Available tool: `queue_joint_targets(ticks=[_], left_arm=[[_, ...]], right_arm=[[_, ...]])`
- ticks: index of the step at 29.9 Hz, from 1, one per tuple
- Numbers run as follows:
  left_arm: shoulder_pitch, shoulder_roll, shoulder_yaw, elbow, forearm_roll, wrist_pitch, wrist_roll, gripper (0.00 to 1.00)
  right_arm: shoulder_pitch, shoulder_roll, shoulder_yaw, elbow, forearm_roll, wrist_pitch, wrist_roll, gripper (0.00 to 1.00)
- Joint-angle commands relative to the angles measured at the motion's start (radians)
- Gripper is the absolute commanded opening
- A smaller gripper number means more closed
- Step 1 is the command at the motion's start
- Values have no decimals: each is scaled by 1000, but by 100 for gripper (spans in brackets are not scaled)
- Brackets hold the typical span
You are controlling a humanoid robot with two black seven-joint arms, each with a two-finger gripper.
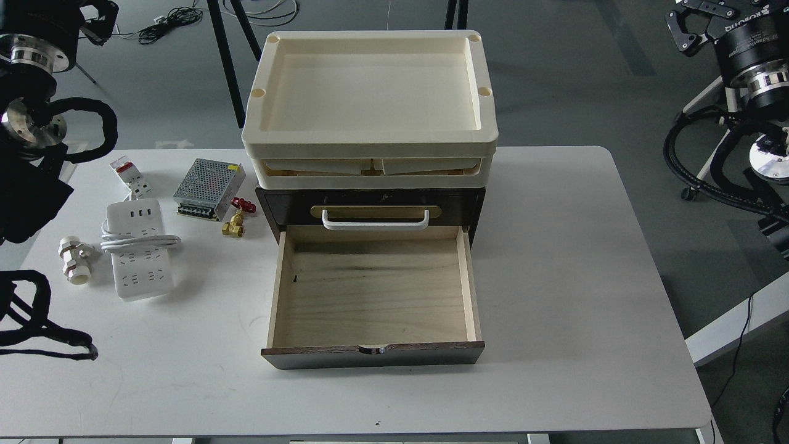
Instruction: Put charging cable into cabinet
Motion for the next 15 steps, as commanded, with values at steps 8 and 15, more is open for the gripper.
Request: queue_joint_targets(ticks=[8,15], left_arm=[[13,-46,-37,5,-32,0,-49,100],[74,-69,-290,-35,-92,0,-125,100]], right_arm=[[5,4,3,4,1,0,-1,99],[22,4,1,9,1,0,-2,99]])
